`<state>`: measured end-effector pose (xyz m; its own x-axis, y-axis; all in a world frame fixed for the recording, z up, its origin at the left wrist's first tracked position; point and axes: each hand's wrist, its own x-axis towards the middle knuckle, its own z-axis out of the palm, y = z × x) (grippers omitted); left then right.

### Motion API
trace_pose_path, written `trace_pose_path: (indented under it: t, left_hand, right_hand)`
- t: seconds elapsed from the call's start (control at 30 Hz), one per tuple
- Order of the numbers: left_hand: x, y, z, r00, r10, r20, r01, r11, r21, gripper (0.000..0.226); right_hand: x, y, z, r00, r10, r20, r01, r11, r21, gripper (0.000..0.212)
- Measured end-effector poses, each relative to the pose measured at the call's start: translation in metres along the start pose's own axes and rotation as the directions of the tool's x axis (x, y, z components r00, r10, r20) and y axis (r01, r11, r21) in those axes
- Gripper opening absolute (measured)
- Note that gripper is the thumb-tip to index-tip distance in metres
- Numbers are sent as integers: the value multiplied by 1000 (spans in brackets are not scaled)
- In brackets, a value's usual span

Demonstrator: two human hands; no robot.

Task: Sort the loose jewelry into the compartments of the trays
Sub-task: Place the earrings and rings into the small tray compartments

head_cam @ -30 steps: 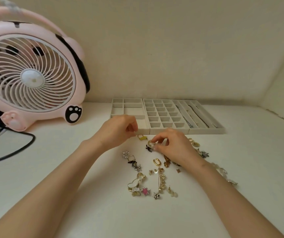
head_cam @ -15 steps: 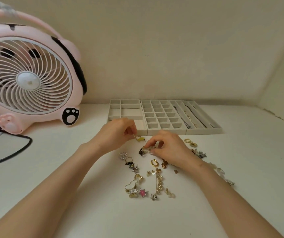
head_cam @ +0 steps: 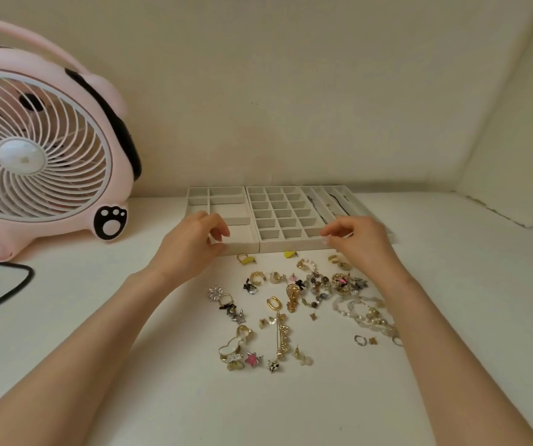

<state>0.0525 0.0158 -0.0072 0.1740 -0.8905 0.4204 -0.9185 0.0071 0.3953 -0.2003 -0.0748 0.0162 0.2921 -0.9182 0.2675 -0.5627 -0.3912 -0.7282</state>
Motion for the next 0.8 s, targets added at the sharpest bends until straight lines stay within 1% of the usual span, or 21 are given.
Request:
trace_pose_path:
  t: [0.1, 0.23, 0.33, 0.4, 0.47, 0.53, 0.63, 0.7, 0.8]
  left_hand:
    - [0, -1, 3, 1000, 9, -15, -10, 1000, -26, 13]
    - [-2, 9, 7, 994, 111, -20, -112, 993, -44, 9]
    - [-4, 13, 9, 986, 165, -24, -166, 985, -40, 6]
    - [-4, 14, 9, 985, 168, -27, -169, 985, -38, 6]
    - [-5, 17, 9, 985, 170, -33, -172, 984, -56, 7]
    - [-7, 25, 8, 986, 164, -43, -168, 977, -130, 8]
    - [-8, 46, 7, 991, 130, -22, -129, 917, -377, 11]
    - [-5, 59, 9, 986, 156, 63, -109, 879, -464, 20]
    - [1, 73, 12, 952, 200, 230, -51, 849, -527, 38]
  right_hand:
    - [-1, 0, -2, 998, 40, 48, -39, 999, -14, 12]
    - [-4, -2, 0, 985, 78, 153, -56, 988, -144, 4]
    - [-9, -5, 1, 967, 123, 223, -54, 954, -296, 20]
    - [-12, -7, 4, 953, 151, 263, -43, 926, -374, 21]
    - [-13, -10, 6, 944, 159, 291, -42, 928, -369, 18]
    - [-12, -12, 4, 932, 164, 323, -75, 960, -270, 15]
    - [-12, -17, -7, 925, 132, 357, -145, 989, 10, 10]
    - [-12, -21, -12, 925, 66, 374, -134, 978, 159, 7]
    - [-13, -26, -12, 920, -42, 389, -94, 941, 324, 2]
